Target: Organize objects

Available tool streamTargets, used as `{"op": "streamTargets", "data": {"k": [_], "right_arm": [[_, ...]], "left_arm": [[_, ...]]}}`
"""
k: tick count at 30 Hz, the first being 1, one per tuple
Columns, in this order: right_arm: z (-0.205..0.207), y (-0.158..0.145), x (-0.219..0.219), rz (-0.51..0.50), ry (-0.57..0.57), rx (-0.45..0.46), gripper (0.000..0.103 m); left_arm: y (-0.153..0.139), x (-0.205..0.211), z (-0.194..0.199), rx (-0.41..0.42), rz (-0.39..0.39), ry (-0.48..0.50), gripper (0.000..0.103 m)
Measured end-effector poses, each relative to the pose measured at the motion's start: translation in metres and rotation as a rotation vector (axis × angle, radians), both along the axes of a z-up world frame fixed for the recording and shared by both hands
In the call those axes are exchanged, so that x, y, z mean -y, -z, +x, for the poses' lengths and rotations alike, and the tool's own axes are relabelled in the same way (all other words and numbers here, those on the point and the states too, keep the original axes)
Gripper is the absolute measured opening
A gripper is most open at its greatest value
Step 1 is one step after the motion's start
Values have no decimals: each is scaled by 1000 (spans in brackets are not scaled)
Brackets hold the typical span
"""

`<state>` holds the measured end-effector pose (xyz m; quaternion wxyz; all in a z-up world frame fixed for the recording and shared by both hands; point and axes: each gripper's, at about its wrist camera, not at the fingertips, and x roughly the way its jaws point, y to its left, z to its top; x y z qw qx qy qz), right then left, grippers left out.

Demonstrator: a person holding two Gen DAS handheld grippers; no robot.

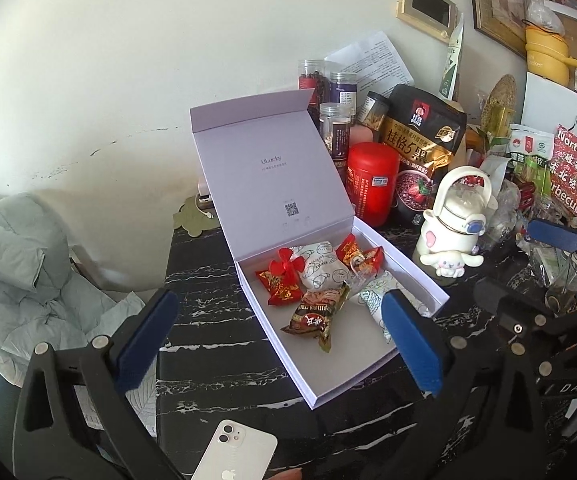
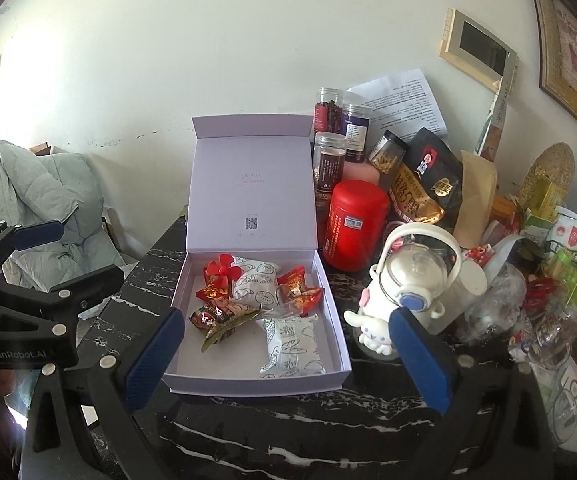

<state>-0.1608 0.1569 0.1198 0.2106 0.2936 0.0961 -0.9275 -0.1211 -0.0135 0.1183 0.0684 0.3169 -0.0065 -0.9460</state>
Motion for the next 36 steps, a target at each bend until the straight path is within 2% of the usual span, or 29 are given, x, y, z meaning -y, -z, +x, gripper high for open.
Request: {"op": "streamTargets", "data": {"k": [5,16,21,29,36], "right_arm": [[16,3,-6,-1,19,7,103],[46,27,-26,-13,78,42,103],[59,42,-28,2,65,55,103],[77,67,-27,13,52,65,103],[81,80,-28,-1,65,84,103]], "left_arm": [[4,-6,16,-1,-15,3,102],[25,-16,41,25,9,2,102],[40,-21,57,11,-1,-7,102],[75,-25,72,60,18,2,102],[87,-22,77,76,50,-1,102]]}}
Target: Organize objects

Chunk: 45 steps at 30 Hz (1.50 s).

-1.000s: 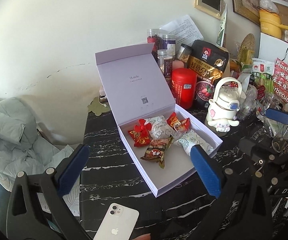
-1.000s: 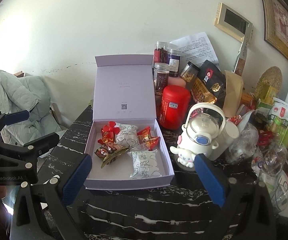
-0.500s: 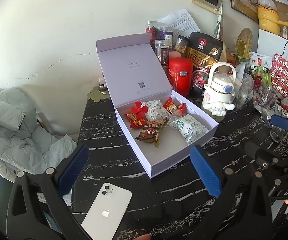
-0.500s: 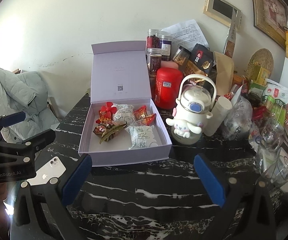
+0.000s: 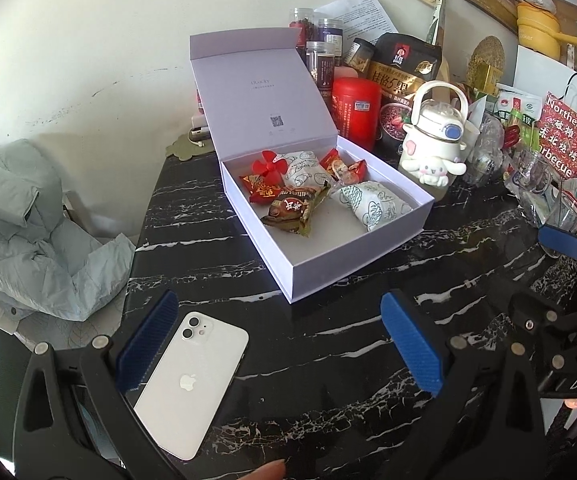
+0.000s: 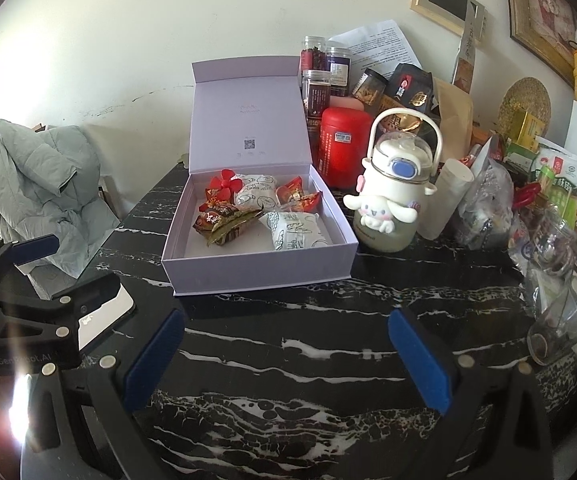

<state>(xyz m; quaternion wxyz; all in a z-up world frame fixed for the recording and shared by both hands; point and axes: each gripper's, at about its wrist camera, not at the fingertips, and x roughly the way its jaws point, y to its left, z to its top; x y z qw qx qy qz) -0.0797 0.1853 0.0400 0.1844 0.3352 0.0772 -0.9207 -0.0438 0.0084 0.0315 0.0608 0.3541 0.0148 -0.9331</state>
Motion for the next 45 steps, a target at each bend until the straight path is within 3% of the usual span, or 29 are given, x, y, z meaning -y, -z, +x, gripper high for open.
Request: {"op": "streamTargets", "data": {"k": [10,45], "right_arm": [[2,3,1,7,-10,-1,103],[4,11,-8,-2,8,23,103]], "left_arm": [[2,-4,3,-7,-41,-8,102],[6,-16,2,38,-35,37,102]]}}
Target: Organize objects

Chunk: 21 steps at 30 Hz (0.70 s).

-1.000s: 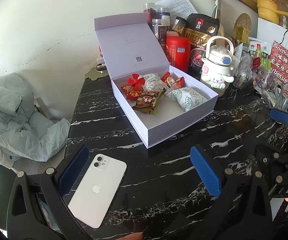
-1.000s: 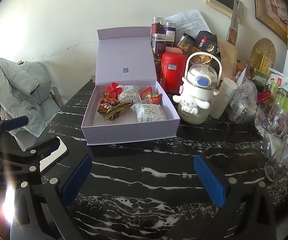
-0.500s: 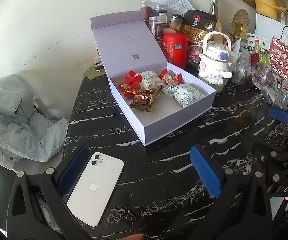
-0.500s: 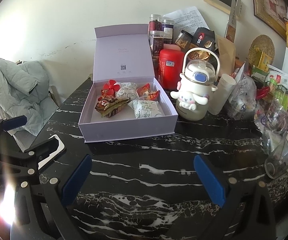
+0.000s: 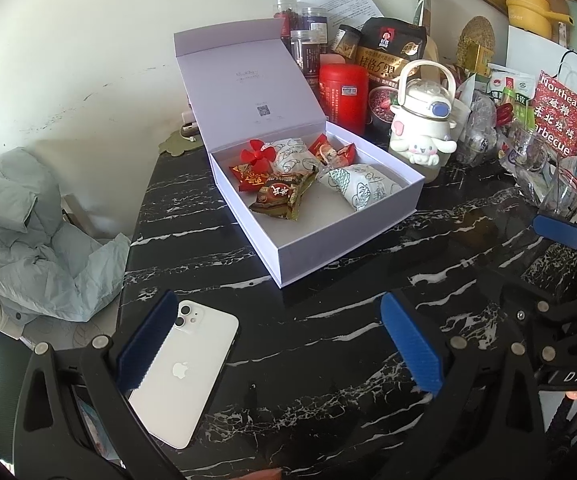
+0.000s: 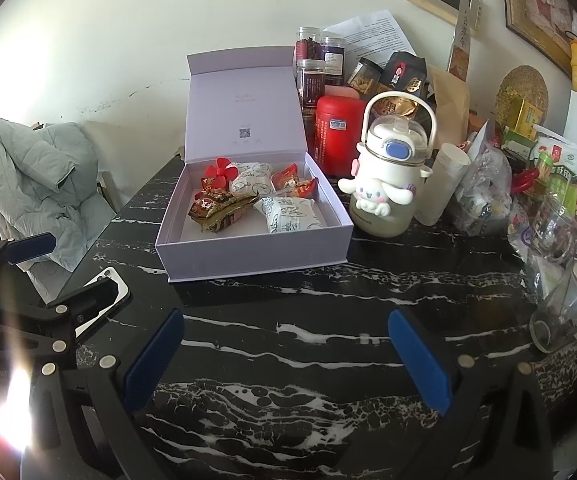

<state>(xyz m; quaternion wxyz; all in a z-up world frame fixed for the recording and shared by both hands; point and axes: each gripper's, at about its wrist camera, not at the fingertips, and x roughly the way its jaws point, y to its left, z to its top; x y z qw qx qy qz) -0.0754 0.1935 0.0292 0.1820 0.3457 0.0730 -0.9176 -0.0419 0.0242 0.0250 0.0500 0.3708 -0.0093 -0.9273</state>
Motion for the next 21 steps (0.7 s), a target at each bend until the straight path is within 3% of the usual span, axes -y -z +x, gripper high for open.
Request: {"op": "streamTargets", "data": {"k": [21], "right_arm": [[-3,6,-1,0,0,18,103]], "left_arm": [[5,-2,-2,16,20,3,102]]}}
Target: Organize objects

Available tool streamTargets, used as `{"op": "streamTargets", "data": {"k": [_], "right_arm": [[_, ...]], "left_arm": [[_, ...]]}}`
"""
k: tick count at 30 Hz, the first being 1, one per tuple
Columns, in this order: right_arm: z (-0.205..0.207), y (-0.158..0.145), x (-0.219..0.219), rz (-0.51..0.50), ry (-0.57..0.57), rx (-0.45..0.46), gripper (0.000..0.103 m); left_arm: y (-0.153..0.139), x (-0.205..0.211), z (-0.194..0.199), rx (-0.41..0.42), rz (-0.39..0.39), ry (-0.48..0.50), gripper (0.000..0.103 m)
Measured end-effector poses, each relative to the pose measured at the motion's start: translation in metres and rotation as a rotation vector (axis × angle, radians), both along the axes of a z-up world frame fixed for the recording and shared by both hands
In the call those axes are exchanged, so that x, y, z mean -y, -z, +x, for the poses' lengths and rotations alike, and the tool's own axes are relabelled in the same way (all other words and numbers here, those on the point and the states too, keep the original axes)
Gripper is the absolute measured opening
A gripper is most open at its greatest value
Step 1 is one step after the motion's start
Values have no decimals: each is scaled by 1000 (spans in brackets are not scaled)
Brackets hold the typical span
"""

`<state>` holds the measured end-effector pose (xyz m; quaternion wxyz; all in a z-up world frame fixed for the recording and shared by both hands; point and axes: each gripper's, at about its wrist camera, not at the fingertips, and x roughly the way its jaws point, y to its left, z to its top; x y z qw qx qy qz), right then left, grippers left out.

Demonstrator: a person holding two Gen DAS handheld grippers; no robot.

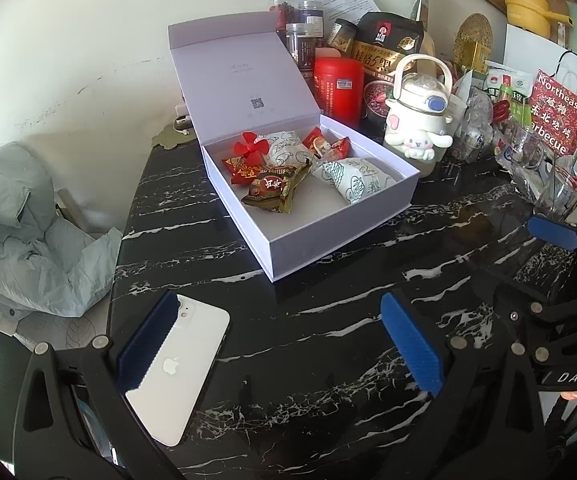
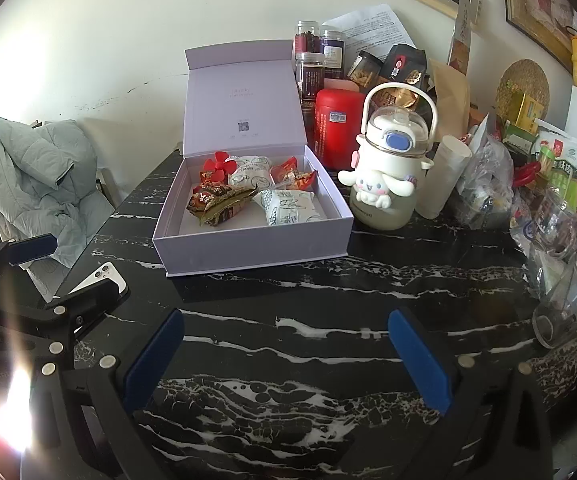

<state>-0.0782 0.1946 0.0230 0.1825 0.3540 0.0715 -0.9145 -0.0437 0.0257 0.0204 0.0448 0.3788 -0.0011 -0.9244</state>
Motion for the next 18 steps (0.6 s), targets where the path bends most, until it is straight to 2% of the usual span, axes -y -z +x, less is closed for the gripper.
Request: {"op": "streamTargets", "data": {"k": [6,18], "right_arm": [[0,2,1,5,1,3,103],[-3,3,-6,-7,16,14,103]], "left_arm": [[4,-2,1,2,-60,-30,102],[2,-10,-2,2,-33,14,102]]}}
